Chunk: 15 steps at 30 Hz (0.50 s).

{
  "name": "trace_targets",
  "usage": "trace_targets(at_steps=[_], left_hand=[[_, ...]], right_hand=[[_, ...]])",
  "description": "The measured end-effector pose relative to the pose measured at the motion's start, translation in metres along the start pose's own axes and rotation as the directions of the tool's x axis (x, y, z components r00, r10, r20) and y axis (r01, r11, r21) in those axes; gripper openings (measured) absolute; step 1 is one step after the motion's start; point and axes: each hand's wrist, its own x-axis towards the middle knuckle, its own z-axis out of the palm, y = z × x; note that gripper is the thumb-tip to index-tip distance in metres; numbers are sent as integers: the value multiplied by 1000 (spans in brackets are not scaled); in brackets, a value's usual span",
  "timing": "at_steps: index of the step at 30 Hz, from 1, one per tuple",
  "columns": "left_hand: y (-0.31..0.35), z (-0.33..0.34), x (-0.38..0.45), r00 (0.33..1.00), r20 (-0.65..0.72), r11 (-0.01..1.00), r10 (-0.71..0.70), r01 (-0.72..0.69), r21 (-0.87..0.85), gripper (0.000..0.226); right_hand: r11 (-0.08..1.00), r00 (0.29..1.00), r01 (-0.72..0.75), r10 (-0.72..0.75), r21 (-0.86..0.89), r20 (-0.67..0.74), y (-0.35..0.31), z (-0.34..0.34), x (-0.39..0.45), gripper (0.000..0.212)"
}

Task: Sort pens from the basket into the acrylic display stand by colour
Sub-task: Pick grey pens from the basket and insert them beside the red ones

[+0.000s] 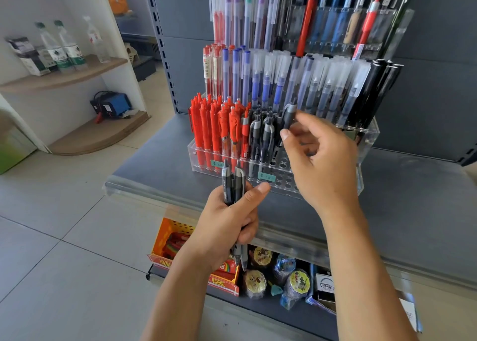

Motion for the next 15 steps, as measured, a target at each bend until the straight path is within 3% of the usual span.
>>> trace_targets(at_steps=[15], left_hand=[[3,1,-1,1000,-7,1000,-16,16,16,39]], right_hand=[[988,979,-152,154,-31,135,0,3,-7,39]])
